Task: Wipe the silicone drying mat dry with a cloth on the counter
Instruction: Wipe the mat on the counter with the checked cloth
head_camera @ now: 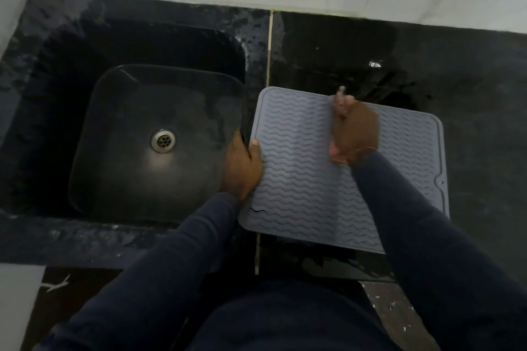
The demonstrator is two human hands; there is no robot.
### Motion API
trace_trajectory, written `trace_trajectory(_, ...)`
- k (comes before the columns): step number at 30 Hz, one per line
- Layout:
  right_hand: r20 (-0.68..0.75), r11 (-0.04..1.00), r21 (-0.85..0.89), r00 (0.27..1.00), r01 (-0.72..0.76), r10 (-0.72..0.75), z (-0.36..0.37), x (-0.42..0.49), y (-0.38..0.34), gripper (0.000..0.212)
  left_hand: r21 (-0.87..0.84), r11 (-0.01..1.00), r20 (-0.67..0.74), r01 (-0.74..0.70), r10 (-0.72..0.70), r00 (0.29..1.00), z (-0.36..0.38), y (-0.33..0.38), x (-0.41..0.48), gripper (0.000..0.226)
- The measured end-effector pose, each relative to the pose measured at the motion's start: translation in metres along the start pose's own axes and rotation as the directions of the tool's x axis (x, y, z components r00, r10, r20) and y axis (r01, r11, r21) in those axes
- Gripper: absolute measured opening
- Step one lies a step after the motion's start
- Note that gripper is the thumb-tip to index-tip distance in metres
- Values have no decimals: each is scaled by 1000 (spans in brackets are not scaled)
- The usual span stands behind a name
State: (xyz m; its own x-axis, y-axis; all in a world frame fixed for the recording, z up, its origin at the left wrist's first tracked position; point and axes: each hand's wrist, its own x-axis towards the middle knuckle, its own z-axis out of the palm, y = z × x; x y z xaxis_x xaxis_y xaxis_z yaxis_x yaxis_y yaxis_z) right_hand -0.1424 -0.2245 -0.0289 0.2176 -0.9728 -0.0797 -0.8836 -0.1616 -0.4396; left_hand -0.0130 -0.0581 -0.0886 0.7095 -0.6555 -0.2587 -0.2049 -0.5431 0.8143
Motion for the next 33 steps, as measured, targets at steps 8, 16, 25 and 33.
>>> trace_trajectory(8,287,942,273,917,198,-276,30,-36,-84,25,-39,999,-13,-1,1,1000,0,1,-2,45)
trace_trajectory(16,5,983,-2,983,-186,186,-11,17,3,31,-44,999,16,-25,26,1000,-3,1,-3,47)
trace_trajectory(25,293,978,202,956,-48,-14,2,26,-49,51,-65,997,42,-30,33,999,-4,-2,-4,56)
trace_trajectory(33,76,971,179,986,-161,150,26,3,-57,24,-62,998,32,-30,32,999,-3,-2,-2,54)
